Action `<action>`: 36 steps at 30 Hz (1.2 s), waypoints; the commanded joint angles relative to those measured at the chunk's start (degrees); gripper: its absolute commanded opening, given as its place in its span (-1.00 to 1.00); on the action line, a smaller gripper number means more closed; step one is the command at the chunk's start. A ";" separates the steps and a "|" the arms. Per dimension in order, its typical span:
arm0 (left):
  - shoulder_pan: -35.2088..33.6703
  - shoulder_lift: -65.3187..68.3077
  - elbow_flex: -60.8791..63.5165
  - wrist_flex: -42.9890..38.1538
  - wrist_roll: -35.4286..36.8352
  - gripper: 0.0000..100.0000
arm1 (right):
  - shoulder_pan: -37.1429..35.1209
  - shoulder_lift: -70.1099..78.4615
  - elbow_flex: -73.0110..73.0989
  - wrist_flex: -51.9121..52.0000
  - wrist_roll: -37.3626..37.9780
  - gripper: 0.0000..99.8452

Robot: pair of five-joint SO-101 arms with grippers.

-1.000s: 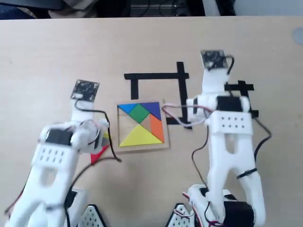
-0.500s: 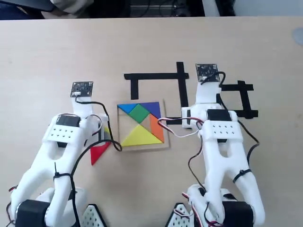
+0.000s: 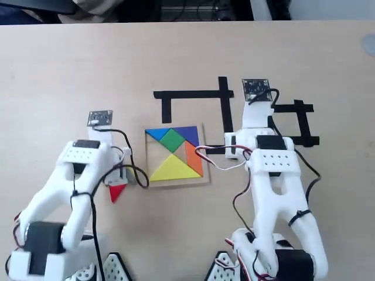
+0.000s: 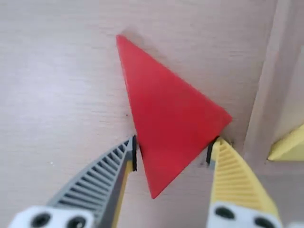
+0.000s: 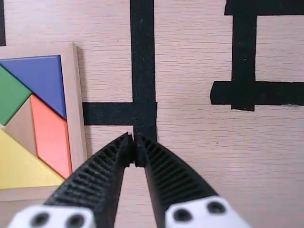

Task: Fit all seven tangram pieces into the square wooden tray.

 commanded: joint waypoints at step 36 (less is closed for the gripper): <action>-3.91 -4.66 -3.47 0.18 19.78 -0.43 | -4.66 -1.71 0.40 -0.62 2.81 -0.97</action>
